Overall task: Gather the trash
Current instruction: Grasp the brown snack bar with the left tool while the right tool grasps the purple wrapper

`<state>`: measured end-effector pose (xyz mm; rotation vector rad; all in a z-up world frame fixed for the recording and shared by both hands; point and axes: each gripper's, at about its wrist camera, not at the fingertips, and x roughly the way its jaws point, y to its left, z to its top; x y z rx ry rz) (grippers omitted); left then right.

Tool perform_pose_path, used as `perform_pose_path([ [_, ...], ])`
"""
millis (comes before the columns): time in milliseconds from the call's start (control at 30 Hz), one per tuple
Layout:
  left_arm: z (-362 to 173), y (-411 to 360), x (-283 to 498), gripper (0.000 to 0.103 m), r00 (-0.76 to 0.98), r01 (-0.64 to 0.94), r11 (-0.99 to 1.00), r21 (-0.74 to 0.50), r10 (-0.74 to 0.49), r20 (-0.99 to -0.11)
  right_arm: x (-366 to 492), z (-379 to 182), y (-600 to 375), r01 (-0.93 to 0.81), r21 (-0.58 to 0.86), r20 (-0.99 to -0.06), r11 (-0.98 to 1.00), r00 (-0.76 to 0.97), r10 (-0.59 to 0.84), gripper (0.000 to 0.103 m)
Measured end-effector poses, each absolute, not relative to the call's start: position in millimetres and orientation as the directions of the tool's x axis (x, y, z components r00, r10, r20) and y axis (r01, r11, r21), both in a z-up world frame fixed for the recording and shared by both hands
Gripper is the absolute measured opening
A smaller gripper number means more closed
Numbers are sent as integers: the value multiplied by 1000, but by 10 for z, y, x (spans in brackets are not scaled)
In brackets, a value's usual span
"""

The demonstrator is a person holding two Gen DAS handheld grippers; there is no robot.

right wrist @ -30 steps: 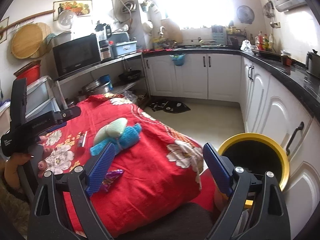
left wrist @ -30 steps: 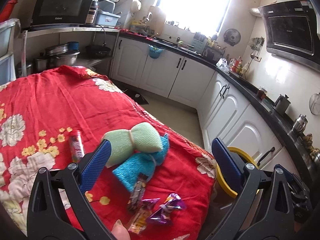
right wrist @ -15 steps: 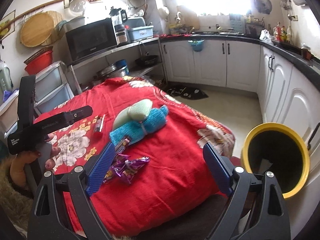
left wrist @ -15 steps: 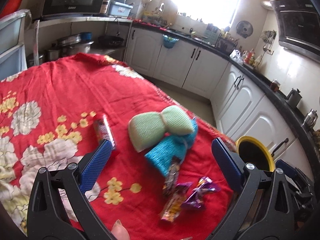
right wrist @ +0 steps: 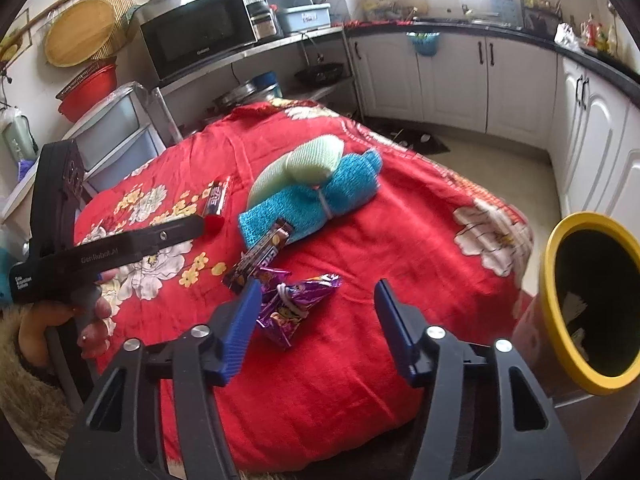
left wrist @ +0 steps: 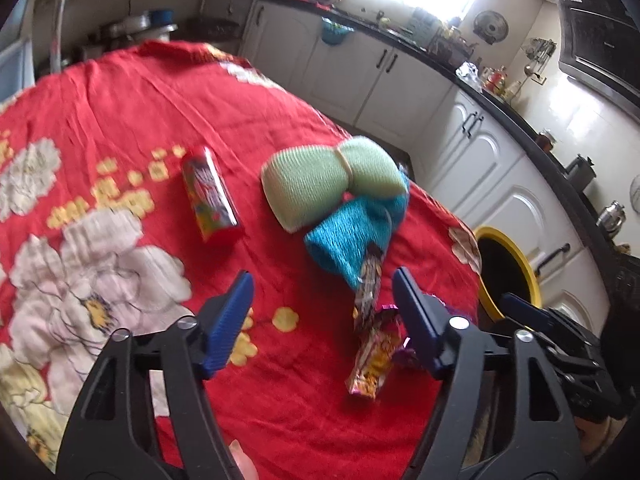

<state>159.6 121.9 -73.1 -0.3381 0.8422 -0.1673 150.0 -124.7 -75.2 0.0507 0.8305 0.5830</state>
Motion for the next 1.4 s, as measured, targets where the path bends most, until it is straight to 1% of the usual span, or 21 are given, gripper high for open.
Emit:
perform_pose_path([
  [67,-782,1192,1605,53,637,27,927,-374,-304,-708,1532,-796,-1218,-470,271,-689,840,515,510,48],
  [200,-881,1152,1626,45,602,47,914,-403,-348,-719,1605,-890,-1148,-479,277,-707,833,485,514,40],
  [267,-920,1130,1643,41,588,53,909,-414,-363,-723,1632,-924,-1129,-479,281,-712,832,477,515,39],
  [367,-986,1098,1674,38,566,60,902,-427,-383,-730,1686,-972,-1101,-476,288,-718,831,466,516,37],
  [400,-1003,1096,1684,38,563,59,902,-428,-384,-732,1710,-992,-1099,-472,298,-720,830,460,520,35],
  [467,-1043,1090,1710,33,553,53,898,-437,-390,-736,1760,-1035,-1094,-465,317,-727,826,441,527,31],
  [600,-1102,1102,1743,28,539,41,882,-470,-416,-732,1821,-1113,-1132,-439,384,-723,812,404,561,29],
  [633,-1112,1100,1746,27,536,40,878,-477,-421,-732,1825,-1121,-1136,-439,394,-721,807,398,568,27],
  [733,-1119,1074,1762,23,530,46,872,-487,-435,-728,1817,-1122,-1163,-431,409,-715,804,396,576,26],
  [800,-1123,1049,1768,20,528,52,872,-487,-438,-728,1808,-1119,-1178,-430,413,-713,803,395,579,24],
  [867,-1131,1033,1777,13,526,56,873,-485,-439,-729,1792,-1111,-1183,-428,420,-709,800,396,584,23],
  [967,-1147,996,1785,9,522,61,874,-482,-440,-731,1776,-1101,-1214,-427,426,-701,798,401,589,20],
  [1133,-1129,948,1778,6,534,65,887,-457,-418,-735,1759,-1107,-1286,-424,440,-688,792,408,601,18],
  [1400,-860,948,1642,4,602,69,928,-366,-331,-727,1757,-1070,-1391,-419,429,-684,800,428,591,16],
])
